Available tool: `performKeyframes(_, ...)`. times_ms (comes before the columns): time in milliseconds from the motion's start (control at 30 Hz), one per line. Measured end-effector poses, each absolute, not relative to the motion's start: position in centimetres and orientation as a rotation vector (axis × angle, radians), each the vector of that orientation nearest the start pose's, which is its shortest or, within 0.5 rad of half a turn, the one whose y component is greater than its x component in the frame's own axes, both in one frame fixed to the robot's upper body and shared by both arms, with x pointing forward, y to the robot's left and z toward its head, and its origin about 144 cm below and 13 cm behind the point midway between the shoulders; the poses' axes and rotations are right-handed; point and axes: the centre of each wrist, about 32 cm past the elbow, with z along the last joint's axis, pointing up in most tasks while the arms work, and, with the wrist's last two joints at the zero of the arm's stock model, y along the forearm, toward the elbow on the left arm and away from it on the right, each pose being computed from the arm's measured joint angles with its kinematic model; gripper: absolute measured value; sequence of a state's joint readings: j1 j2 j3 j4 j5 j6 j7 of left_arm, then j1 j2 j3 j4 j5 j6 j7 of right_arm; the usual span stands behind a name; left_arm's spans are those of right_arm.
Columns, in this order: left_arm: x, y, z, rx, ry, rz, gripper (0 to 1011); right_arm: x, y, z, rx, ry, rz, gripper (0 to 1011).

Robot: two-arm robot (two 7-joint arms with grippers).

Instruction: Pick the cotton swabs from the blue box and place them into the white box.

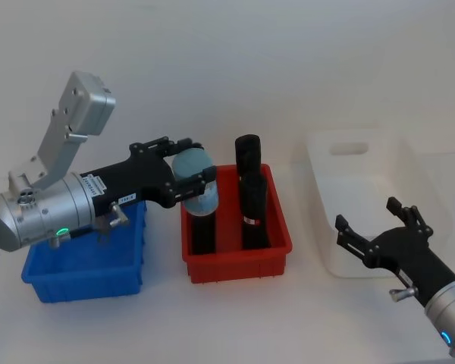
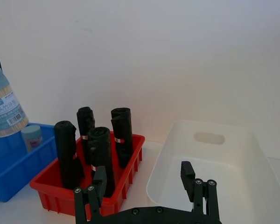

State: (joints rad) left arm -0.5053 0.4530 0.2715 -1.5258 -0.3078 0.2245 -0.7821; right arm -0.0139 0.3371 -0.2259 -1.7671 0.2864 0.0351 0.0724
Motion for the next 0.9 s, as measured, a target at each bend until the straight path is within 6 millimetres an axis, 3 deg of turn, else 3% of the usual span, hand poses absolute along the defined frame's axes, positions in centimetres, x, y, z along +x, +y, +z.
performKeyframes(400, 56.5, 28.3, 131.7, 0.152, -0.216, 0.568, 669, 44.8, -23.5, 119.7, -0.002, -0.093, -1.138, 1002)
performKeyframes(900, 56.6, 28.1, 132.0, 0.150, -0.217, 0.544, 669, 46.3, -22.7, 122.0, -0.056, -0.154, -0.932, 1001)
